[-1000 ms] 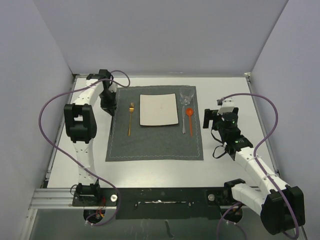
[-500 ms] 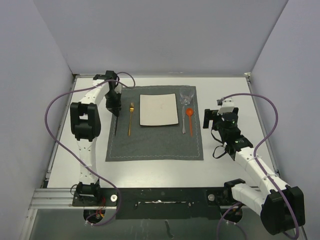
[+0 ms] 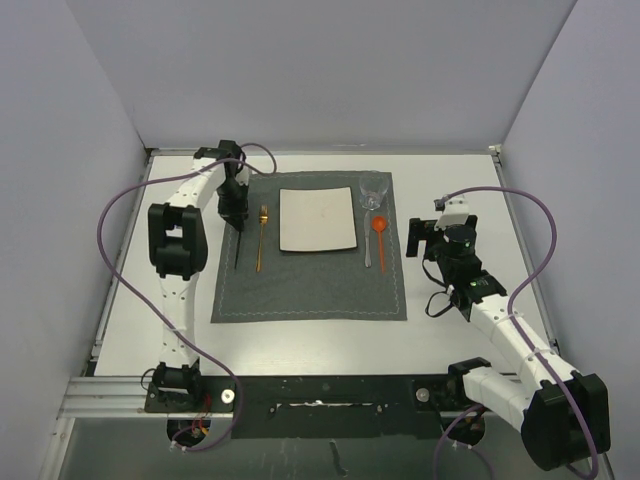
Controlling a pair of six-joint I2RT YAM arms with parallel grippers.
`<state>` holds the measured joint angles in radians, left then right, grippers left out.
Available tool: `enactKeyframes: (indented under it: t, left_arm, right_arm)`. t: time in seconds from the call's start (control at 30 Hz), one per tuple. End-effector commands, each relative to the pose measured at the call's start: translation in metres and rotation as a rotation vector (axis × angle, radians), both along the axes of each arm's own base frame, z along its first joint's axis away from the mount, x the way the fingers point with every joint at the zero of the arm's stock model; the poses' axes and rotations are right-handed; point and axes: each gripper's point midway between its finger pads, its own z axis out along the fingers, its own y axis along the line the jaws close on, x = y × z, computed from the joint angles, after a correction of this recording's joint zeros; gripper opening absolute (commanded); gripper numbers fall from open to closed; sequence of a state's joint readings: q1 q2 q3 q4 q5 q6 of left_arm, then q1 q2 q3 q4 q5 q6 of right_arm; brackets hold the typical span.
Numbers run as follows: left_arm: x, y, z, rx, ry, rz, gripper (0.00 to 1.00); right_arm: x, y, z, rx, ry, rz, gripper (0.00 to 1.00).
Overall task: Set the dinner table for one person
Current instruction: Place the fork on the napkin.
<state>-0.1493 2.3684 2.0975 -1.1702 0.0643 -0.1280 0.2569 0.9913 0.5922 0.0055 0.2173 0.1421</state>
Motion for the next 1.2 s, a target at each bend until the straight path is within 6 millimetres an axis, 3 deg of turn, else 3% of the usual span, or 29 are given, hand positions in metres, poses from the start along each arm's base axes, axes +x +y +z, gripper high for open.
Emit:
enactKeyframes:
  t: [0.0,1.17]
  left_arm:
    - [0.008,-0.006,0.001,-0.005,-0.013,0.004,0.0]
    - [0.005,-0.014,-0.023,-0.006,0.039,0.012,0.0]
  right_arm:
    - [0.007,0.002,0.023,0.016,-0.077,0.001,0.98]
    - [0.005,0.005,0.021,0.014,-0.075,0.008,0.98]
